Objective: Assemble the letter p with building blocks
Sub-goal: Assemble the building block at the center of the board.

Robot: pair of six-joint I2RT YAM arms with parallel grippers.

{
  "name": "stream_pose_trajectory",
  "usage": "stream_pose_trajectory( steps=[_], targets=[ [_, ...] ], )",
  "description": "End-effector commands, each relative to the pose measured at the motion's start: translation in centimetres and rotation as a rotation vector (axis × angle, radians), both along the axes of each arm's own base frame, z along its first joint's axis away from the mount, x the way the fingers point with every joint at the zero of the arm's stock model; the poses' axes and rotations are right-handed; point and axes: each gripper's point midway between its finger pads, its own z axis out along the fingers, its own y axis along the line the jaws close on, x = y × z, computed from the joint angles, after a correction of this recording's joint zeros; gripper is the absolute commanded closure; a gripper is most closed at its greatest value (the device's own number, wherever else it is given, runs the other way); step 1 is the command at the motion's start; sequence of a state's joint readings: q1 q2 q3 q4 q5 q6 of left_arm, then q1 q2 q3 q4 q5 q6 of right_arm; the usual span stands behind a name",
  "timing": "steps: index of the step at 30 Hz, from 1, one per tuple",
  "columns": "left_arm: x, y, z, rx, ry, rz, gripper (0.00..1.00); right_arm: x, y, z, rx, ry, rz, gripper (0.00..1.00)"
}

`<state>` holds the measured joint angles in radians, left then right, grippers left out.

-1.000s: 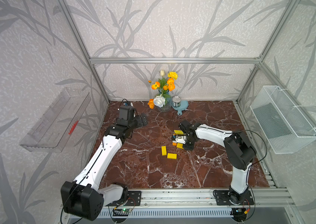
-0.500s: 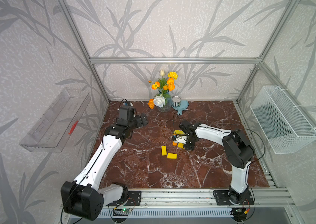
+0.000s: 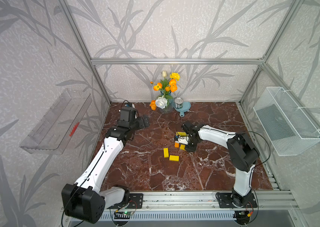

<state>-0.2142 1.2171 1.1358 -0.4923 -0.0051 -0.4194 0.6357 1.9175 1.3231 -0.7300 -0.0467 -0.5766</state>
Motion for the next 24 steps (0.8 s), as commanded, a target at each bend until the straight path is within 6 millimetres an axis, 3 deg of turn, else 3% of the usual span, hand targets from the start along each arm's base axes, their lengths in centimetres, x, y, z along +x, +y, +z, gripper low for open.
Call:
stream_pose_trajectory(
  steps=[1,6,12,24],
  targets=[
    [-0.1,0.1,1.1,-0.009,-0.036,-0.002,0.0,1.0,0.6,4.1,0.1,-0.068,-0.062,0.48],
    [-0.1,0.0,1.3,-0.013,-0.044,-0.007,0.0,1.0,-1.6,5.5,0.082,-0.094,-0.207,0.48],
    [0.0,-0.1,1.1,-0.016,-0.039,-0.012,0.0,-0.7,-4.0,2.9,0.001,-0.055,-0.317,0.48],
    [0.0,-0.3,1.2,-0.021,-0.039,-0.02,0.0,-1.0,-5.1,1.7,-0.047,-0.074,-0.424,0.49]
  ],
)
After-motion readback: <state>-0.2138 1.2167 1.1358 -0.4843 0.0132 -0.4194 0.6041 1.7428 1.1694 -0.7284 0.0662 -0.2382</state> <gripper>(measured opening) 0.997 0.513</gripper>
